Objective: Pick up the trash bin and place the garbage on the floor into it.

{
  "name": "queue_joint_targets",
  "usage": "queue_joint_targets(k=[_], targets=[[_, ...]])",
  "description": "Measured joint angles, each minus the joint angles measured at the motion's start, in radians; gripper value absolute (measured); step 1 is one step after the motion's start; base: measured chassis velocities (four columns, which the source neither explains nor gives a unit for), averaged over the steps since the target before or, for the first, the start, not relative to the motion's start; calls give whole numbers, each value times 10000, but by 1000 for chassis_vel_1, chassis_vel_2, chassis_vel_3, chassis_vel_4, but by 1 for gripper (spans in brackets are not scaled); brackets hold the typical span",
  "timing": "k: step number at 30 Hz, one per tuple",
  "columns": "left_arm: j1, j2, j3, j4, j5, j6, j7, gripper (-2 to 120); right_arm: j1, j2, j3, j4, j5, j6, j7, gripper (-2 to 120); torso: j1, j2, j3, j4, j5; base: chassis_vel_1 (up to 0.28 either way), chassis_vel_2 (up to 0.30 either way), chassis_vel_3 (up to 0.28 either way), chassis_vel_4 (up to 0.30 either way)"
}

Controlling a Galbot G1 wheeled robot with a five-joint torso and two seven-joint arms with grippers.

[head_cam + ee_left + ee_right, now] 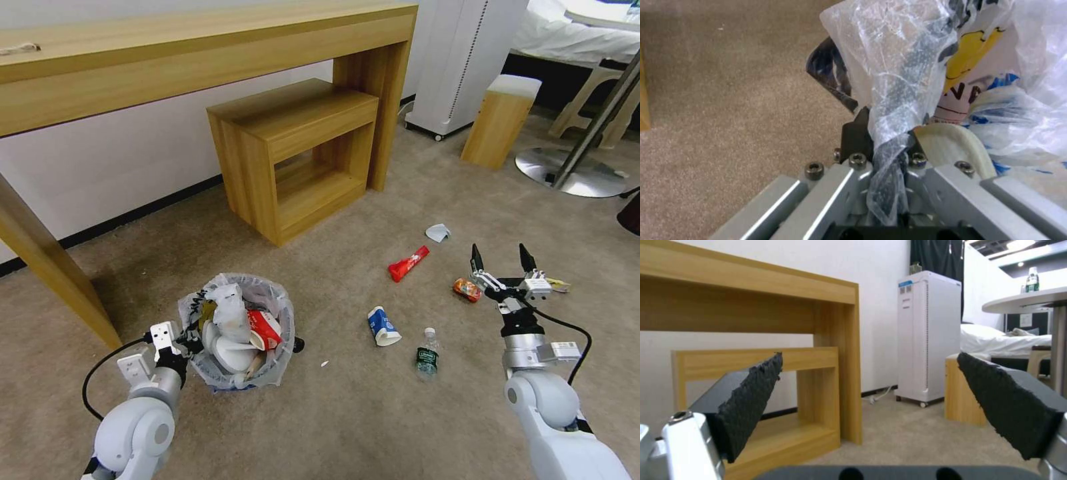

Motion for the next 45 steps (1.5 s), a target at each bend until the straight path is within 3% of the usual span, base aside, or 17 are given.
queue_joint_targets(k=[39, 45], targets=[[23, -265, 11, 162, 228, -221, 16, 0, 70, -20, -214, -401, 99, 245, 64, 100, 1, -1, 0, 0, 1, -97, 91, 94, -93], [1, -247, 11, 209, 237, -231, 17, 0, -285, -487, -212, -128, 432, -705, 324, 100, 1, 0, 0, -1, 1, -17, 34, 21, -22]])
